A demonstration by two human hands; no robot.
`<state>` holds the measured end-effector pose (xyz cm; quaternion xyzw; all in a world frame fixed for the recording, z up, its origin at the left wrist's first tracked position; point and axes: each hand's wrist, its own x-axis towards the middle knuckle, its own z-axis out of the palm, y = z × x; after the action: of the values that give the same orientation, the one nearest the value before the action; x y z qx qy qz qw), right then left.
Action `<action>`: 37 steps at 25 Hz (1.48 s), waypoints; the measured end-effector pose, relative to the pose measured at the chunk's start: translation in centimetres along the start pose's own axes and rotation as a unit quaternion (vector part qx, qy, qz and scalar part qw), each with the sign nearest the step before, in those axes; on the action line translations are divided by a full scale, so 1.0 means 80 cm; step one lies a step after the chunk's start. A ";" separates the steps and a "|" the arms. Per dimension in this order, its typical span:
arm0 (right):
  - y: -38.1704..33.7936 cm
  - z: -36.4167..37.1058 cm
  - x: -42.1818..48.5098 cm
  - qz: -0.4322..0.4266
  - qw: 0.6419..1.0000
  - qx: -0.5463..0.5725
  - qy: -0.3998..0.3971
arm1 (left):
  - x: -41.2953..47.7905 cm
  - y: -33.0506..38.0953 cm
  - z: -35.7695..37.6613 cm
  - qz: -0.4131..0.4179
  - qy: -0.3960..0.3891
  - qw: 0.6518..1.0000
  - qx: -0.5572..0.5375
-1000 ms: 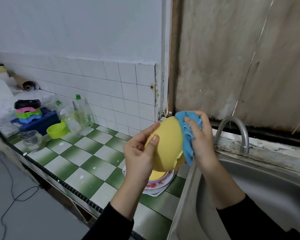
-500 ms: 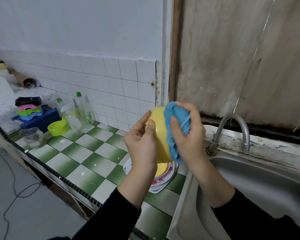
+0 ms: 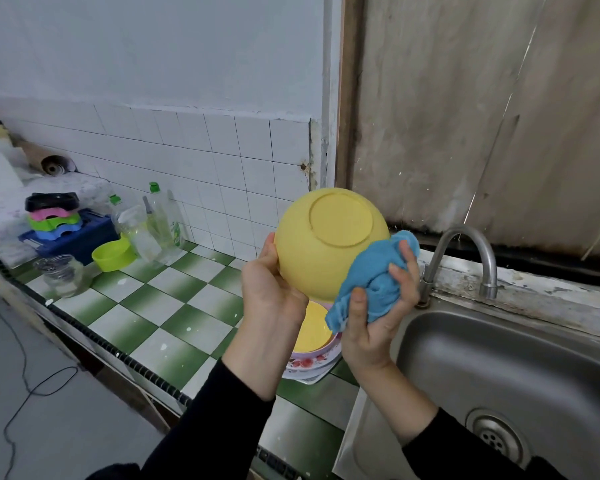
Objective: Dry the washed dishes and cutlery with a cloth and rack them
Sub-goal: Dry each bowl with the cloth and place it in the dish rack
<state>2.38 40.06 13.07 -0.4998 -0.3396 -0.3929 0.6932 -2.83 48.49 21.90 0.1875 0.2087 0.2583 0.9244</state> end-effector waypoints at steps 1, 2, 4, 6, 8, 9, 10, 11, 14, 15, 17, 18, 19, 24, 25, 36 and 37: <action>-0.004 0.000 0.002 0.034 0.999 0.017 0.016 | 0.001 0.000 -0.001 -0.002 -0.006 1.000 -0.008; -0.008 0.000 0.004 0.067 0.997 0.035 0.030 | 0.001 0.001 -0.002 0.004 -0.011 1.000 -0.010; -0.019 0.001 0.018 0.152 0.983 0.086 0.056 | 0.003 0.002 -0.006 0.040 -0.018 0.999 0.000; -0.024 -0.001 0.038 0.233 0.958 0.157 0.062 | 0.004 0.007 -0.010 0.092 -0.026 0.995 0.039; -0.020 -0.009 0.062 0.262 0.950 0.170 0.028 | 0.006 0.018 -0.013 0.159 -0.049 0.980 0.111; -0.020 -0.010 0.072 0.267 0.950 0.163 -0.006 | 0.007 0.022 -0.015 0.198 -0.066 0.966 0.154; -0.020 -0.012 0.080 0.261 0.951 0.156 -0.050 | 0.007 0.026 -0.015 0.237 -0.088 0.946 0.200; -0.022 -0.011 0.086 0.248 0.951 0.159 -0.097 | 0.007 0.027 -0.016 0.274 -0.115 0.922 0.246; -0.031 -0.007 0.092 0.131 0.960 0.090 -0.232 | 0.004 0.022 -0.017 0.340 -0.172 0.870 0.312; -0.028 -0.008 0.094 0.099 0.960 0.068 -0.252 | 0.004 0.021 -0.018 0.345 -0.169 0.872 0.302; -0.019 -0.009 0.103 0.143 0.955 0.069 -0.250 | 0.006 0.021 -0.020 0.352 -0.139 0.885 0.272; -0.018 -0.007 0.108 0.199 0.946 0.097 -0.237 | 0.007 0.019 -0.022 0.352 -0.119 0.890 0.263; -0.018 -0.006 0.109 0.238 0.937 0.113 -0.227 | 0.008 0.017 -0.023 0.353 -0.102 0.893 0.261; -0.017 -0.003 0.088 0.000 0.937 -0.060 -0.345 | 0.001 0.001 -0.015 0.326 -0.073 0.903 0.269; -0.008 -0.006 0.080 -0.051 0.935 -0.078 -0.341 | 0.001 0.003 -0.012 0.314 -0.060 0.909 0.266; 0.012 -0.002 0.033 0.194 0.965 0.127 -0.124 | 0.012 0.009 -0.023 0.205 0.036 0.959 0.194; 0.007 0.001 0.044 0.244 0.951 0.154 -0.108 | 0.012 0.012 -0.024 0.217 0.024 0.955 0.202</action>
<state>4.49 39.49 15.85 -0.4938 -0.3362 -0.0982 0.7959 -3.41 50.25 20.43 0.4048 0.2330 0.4095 0.7837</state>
